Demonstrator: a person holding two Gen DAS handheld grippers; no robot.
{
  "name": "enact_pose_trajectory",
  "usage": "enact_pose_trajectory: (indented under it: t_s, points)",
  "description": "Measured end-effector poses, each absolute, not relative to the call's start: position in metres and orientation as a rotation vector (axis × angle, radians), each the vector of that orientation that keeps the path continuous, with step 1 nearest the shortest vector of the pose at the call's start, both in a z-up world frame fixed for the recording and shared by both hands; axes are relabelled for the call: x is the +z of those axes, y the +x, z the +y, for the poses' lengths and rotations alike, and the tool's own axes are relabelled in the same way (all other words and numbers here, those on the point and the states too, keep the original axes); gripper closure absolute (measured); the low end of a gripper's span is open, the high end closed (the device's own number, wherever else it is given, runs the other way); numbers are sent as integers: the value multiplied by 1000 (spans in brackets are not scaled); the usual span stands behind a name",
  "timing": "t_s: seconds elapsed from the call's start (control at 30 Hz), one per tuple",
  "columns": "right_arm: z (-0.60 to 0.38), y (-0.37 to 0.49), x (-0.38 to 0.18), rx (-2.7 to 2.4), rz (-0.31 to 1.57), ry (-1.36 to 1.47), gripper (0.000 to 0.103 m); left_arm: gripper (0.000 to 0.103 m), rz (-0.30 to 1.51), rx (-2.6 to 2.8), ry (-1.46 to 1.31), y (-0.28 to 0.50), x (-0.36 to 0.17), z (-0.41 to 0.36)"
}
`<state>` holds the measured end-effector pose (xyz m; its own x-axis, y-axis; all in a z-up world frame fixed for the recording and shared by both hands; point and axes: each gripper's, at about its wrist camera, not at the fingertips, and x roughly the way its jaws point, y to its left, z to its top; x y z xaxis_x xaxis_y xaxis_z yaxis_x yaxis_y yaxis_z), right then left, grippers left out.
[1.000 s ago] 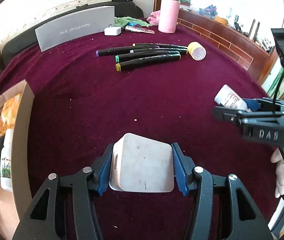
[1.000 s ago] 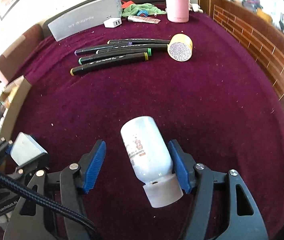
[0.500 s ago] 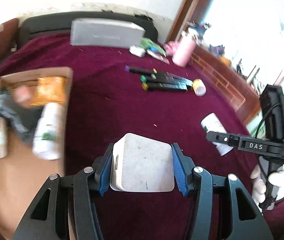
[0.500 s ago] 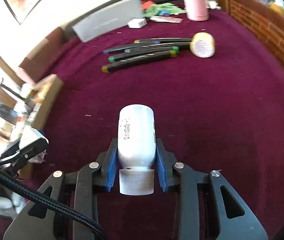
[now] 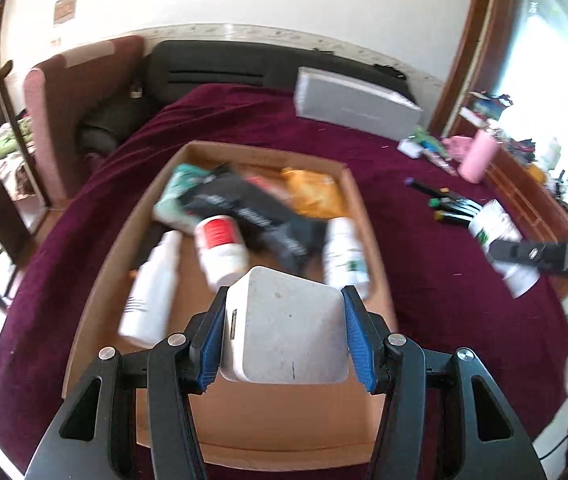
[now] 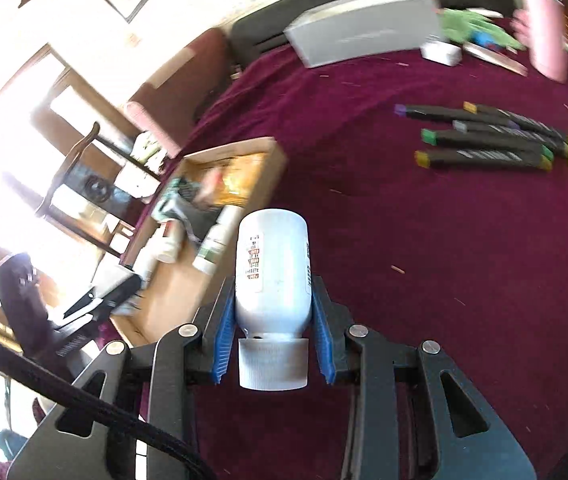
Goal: Organize objects
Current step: 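Carry the charger and white bottle into the tray and open both tools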
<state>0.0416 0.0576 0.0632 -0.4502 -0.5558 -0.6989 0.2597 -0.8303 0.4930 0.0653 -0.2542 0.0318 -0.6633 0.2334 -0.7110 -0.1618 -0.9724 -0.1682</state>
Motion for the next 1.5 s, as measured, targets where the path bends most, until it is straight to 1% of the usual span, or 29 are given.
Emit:
enact_pose_trajectory:
  t_s: [0.23, 0.5, 0.73, 0.87, 1.0, 1.07, 1.2, 1.27, 1.33, 1.47, 1.5]
  points:
    - [-13, 5, 67, -2220, -321, 1291, 71, 56, -153, 2645, -1246, 44, 9, -270]
    - [-86, -62, 50, -2219, -161, 1391, 71, 56, -201, 2557, -1302, 28, -3, -269]
    - [-119, -105, 31, -2254, -36, 1464, 71, 56, -273, 2500, -1298, 28, -8, -273]
    - [-130, -112, 29, -2281, 25, 1460, 71, 56, -306, 2494, -1284, 32, -7, -274]
    - [-140, -116, 27, -2300, 80, 1452, 71, 55, -405, 2470, -1260, 36, -7, -280]
    - [-144, -118, 23, -2303, 106, 1462, 71, 55, -426, 2464, -1242, 38, -6, -283]
    - [-139, -117, 25, -2322, 56, 1442, 70, 53, -446, 2467, -1191, 47, 2, -287]
    - [-134, -114, 34, -2340, 27, 1407, 69, 49, -470, 2473, -1163, 50, 8, -290]
    - [-129, -108, 44, -2355, 6, 1369, 68, 49, -489, 2478, -1138, 55, 12, -294]
    - [-117, -91, 68, -2394, -11, 1289, 57, 47, -545, 2481, -1103, 64, 20, -299]
    - [-116, -87, 71, -2401, -7, 1278, 56, 47, -561, 2482, -1092, 68, 22, -301]
